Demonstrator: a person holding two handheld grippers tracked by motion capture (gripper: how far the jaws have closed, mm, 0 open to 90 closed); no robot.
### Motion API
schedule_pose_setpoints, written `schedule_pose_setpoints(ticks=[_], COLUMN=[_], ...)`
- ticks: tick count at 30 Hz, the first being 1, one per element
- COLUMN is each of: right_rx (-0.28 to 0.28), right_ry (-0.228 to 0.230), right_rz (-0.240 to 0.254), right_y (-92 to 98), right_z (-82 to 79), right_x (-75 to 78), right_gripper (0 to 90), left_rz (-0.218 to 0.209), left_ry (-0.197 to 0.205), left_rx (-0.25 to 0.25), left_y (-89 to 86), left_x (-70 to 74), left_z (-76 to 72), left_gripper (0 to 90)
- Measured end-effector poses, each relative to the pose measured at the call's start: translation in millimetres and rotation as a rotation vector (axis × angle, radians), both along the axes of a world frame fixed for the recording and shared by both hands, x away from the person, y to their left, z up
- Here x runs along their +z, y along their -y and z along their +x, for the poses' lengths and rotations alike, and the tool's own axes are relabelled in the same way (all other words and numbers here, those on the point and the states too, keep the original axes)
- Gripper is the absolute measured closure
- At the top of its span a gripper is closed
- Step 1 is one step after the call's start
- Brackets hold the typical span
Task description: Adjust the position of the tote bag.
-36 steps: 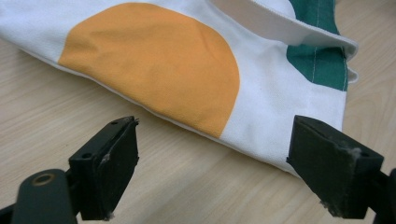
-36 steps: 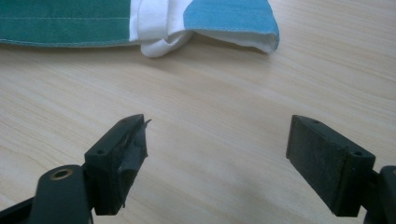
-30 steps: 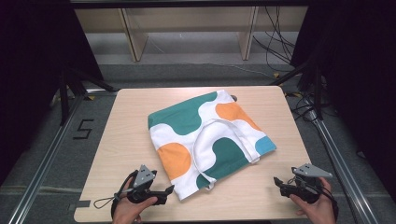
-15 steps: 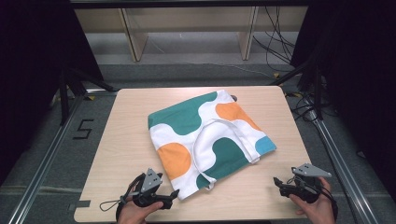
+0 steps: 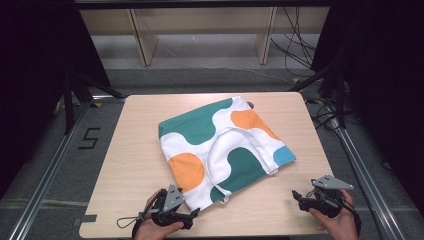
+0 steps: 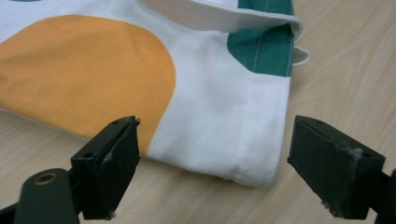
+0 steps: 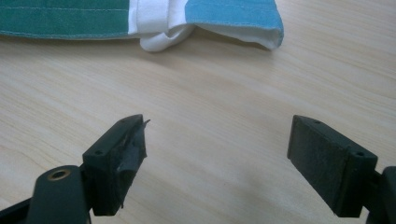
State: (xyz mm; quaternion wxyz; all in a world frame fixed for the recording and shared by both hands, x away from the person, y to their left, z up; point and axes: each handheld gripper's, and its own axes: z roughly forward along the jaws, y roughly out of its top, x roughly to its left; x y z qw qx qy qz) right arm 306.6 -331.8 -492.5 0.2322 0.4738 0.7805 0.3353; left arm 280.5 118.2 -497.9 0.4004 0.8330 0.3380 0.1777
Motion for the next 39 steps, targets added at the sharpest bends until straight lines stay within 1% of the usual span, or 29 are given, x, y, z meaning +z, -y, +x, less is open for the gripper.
schedule_pose_setpoints(ticks=[2,4,5,8,9,10,11,12,13,14,17,18,20,21,22,23,25,26,27,28,29,30,31,32,33,34,37,38,39], right_rx=[0.0,0.017,0.016,0.016,0.016,0.016,0.014,0.015,0.014,0.019,0.011,0.014,0.001,0.023,0.012,0.006,0.008,0.007,0.007,0.01,0.01,0.011,0.012,0.011,0.011,0.007,0.029,0.036,0.044], right_ry=[-0.002,0.016,0.013,0.013,0.013,0.012,0.001,-0.005,0.003,0.014,-0.002,0.014,-0.001,0.02,-0.003,-0.002,0.002,-0.009,-0.009,-0.013,-0.013,-0.013,-0.014,0.006,0.006,0.0,-0.019,0.012,-0.008], right_rz=[-0.006,-0.02,-0.022,-0.021,-0.021,-0.018,-0.012,-0.006,-0.014,-0.013,0.003,-0.017,-0.001,-0.017,0.005,-0.004,-0.008,0.002,0.002,0.01,0.01,0.009,0.008,-0.007,-0.007,-0.005,-0.003,-0.022,-0.001], right_y=[-0.4,0.4,0.5,0.8,0.8,0.7,0.2,-0.3,-0.2,-0.7,-1.8,-0.9,-2.2,-0.3,-1.5,-1.3,-1.0,-1.9,-1.9,-2.5,-2.5,-2.7,-2.7,-2.4,-2.4,-3.0,-2.8,-1.9,-2.8], right_z=[0.0,1.4,1.3,1.3,1.3,1.4,1.1,1.0,1.2,1.8,0.9,0.8,0.1,1.7,0.7,0.3,0.6,0.0,0.0,0.2,0.2,0.4,0.4,0.5,0.5,0.1,0.8,1.7,1.2], right_x=[0.2,-1.2,-1.0,-0.9,-0.9,-0.9,-0.9,-1.2,-1.0,-1.8,-0.6,-1.0,-0.2,-1.5,-0.3,0.3,0.4,0.5,0.5,-0.1,-0.1,-0.2,-0.2,0.0,0.0,0.2,1.0,0.1,0.7], right_gripper=[20.3,20.3,20.3,20.3,20.3,20.3,20.3,20.3,20.3,20.4,20.5,20.5,20.5,20.5,20.6,20.6,20.6,20.7,20.7,20.7,20.7,20.7,20.7,20.9,20.9,20.9,21.9,23.1,24.1], left_rz=[0.051,0.081,0.081,0.146,0.145,0.17,0.188,0.19,0.197,0.207,0.209,0.208,0.199,0.194,0.176,0.183,0.164,0.14,0.14,0.167,0.146,0.162,0.144,0.15,0.149,0.144,0.159,0.17,0.15], left_ry=[-0.009,-0.006,-0.006,-0.013,-0.018,0.009,0.015,0.014,0.033,0.039,0.031,0.037,0.043,0.041,0.047,0.046,0.055,0.091,0.091,0.113,0.1,0.119,0.116,0.094,0.094,0.117,0.106,0.099,0.104], left_rx=[-0.021,-0.007,-0.007,-0.018,-0.018,-0.018,-0.018,-0.016,-0.011,-0.012,-0.024,-0.032,-0.053,-0.061,-0.064,-0.06,-0.06,-0.036,-0.036,-0.039,-0.016,-0.024,-0.014,-0.001,-0.006,-0.009,0.013,0.009,0.033], left_y=[5.1,15.9,15.9,22.9,23.9,24.0,23.4,23.2,22.9,22.5,21.6,21.5,20.7,19.6,18.7,17.1,13.3,10.1,10.1,6.4,5.4,1.3,-0.6,-2.8,-4.9,-7.6,-15.5,-19.5,-21.0], left_x=[0.1,-3.0,-3.0,-7.2,-8.5,-8.5,-7.8,-7.7,-7.3,-7.2,-7.4,-6.5,-4.8,-3.9,-4.3,-2.8,-1.6,0.3,0.3,3.1,2.8,3.9,3.1,3.2,3.8,4.5,5.9,6.6,5.9], left_z=[-1.3,-4.2,-4.2,-4.7,-4.6,-3.3,-1.9,-0.7,0.1,0.8,0.8,0.0,-1.4,-1.9,-1.9,-2.4,-3.3,-5.8,-5.8,-6.0,-7.1,-4.1,-3.0,-2.9,-1.7,0.4,1.6,3.1,3.5], left_gripper=[15.4,15.0,15.2,16.0,16.0,16.4,16.5,16.7,18.7,23.3,26.1,32.4,35.7,38.5,41.1,44.4,57.8,63.3,69.4,72.0,72.0,73.6,75.5,78.3,78.3,79.2,81.2,81.2,81.2])
